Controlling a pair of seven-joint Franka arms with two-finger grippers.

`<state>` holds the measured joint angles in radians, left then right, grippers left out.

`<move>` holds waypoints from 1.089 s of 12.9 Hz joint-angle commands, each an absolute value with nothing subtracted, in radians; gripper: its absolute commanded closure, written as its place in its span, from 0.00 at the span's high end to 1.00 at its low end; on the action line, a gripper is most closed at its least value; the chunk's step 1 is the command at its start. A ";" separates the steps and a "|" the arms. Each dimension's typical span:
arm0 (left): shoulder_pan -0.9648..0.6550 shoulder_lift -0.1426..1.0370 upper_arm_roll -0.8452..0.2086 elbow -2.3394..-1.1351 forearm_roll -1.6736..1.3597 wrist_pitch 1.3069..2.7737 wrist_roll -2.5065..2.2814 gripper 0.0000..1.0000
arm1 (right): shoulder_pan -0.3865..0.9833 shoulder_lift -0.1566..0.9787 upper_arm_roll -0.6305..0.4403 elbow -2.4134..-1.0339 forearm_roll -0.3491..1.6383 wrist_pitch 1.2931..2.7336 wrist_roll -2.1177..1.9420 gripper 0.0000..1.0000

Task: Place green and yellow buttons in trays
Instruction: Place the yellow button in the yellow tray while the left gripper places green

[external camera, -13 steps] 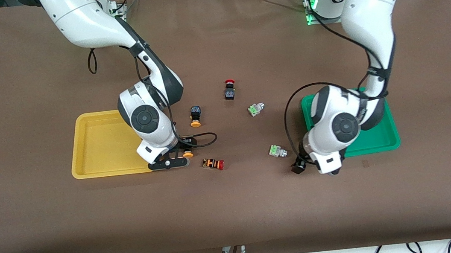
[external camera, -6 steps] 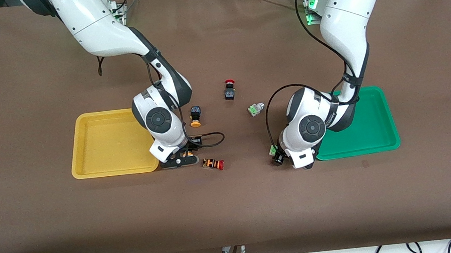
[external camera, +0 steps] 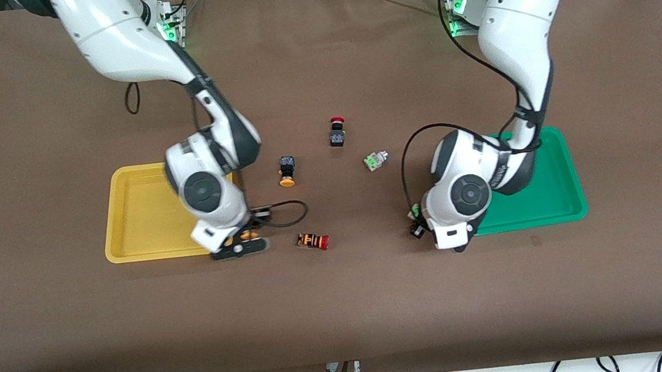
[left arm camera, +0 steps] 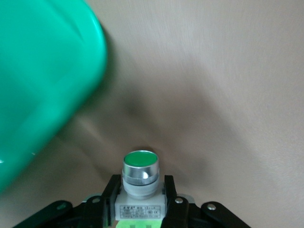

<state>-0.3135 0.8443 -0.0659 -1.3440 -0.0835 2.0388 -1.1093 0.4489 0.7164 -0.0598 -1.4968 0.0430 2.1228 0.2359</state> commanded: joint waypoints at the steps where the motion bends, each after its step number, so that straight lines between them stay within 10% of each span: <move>1: -0.226 0.711 -0.068 -1.367 -0.064 1.844 -0.852 0.06 | 0.358 0.628 -0.070 -1.540 0.057 1.970 0.085 0.00; 7: -0.112 0.645 -0.069 -1.625 -0.058 1.949 -0.416 0.18 | 0.356 0.488 -0.245 -1.939 0.058 2.167 -0.083 0.00; 8: -0.113 0.623 -0.071 -1.696 -0.054 2.029 -0.376 0.35 | 0.354 0.488 -0.253 -1.945 0.061 2.161 -0.081 0.26; 9: -0.115 0.612 -0.074 -1.727 -0.048 2.069 -0.345 0.81 | 0.353 0.489 -0.253 -1.941 0.063 2.158 -0.069 0.99; 10: -0.117 0.603 -0.075 -1.726 -0.048 2.060 -0.342 1.00 | 0.360 0.486 -0.242 -1.922 0.063 2.155 -0.066 1.00; 14: -0.176 0.508 -0.107 -1.683 -0.051 1.936 -0.505 1.00 | 0.440 0.518 -0.083 -1.751 0.075 2.094 0.234 1.00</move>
<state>-0.1344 0.5927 -0.0905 -1.6605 -0.0769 1.9909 -0.4028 0.3873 0.5001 -0.1508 -1.8128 0.0655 2.1226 0.0763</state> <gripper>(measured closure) 0.123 0.110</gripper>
